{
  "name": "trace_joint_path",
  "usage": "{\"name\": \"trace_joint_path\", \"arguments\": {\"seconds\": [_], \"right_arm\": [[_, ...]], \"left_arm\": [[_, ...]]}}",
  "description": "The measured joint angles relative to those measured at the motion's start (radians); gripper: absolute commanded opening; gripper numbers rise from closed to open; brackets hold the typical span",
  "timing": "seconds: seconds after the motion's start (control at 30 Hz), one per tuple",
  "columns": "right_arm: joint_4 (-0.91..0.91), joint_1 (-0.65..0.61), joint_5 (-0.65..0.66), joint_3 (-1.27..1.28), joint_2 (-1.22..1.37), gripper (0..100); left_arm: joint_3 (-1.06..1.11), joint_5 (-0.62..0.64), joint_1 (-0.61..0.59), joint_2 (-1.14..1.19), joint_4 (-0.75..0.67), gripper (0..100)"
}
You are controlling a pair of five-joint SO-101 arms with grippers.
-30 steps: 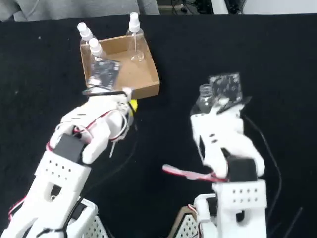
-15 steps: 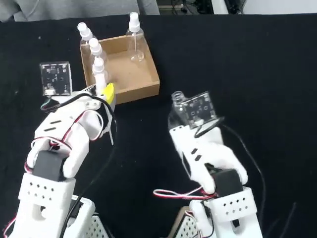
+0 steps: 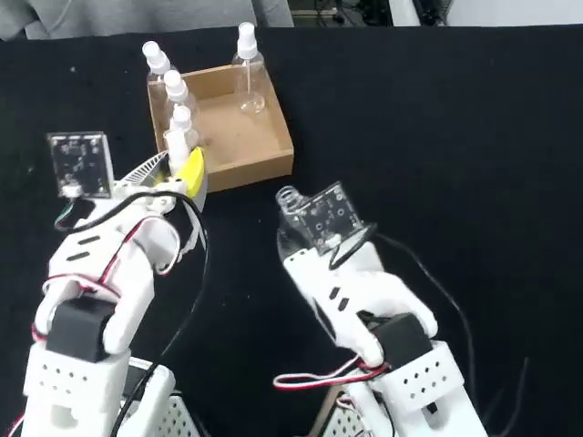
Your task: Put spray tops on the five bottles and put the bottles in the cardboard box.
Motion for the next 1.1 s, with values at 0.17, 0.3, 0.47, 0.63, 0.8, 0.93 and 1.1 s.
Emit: {"name": "trace_joint_path", "arguments": {"seconds": [0.17, 0.3, 0.47, 0.63, 0.8, 0.93, 1.1], "right_arm": [[-0.023, -0.041, 0.000, 0.014, -0.005, 15.6], [-0.066, -0.054, -0.011, 0.041, -0.006, 15.8], [-0.167, -0.069, -0.066, 0.101, -0.006, 15.9], [-0.256, -0.110, -0.072, 0.157, -0.006, 15.7], [-0.327, -0.147, -0.072, 0.198, -0.006, 15.6], [-0.359, -0.175, -0.072, 0.216, -0.006, 15.6], [-0.368, -0.180, -0.072, 0.216, -0.006, 15.5]], "left_arm": [[0.031, 0.091, 0.000, -0.078, 0.000, 3], [0.031, 0.160, -0.057, -0.123, 0.000, 3], [0.031, 0.296, -0.157, -0.138, 0.000, 3], [0.032, 0.462, -0.256, -0.140, 0.000, 3], [0.032, 0.493, -0.279, -0.140, 0.000, 3], [0.032, 0.551, -0.279, -0.140, 0.000, 3], [0.032, 0.566, -0.279, -0.140, 0.000, 3]]}}
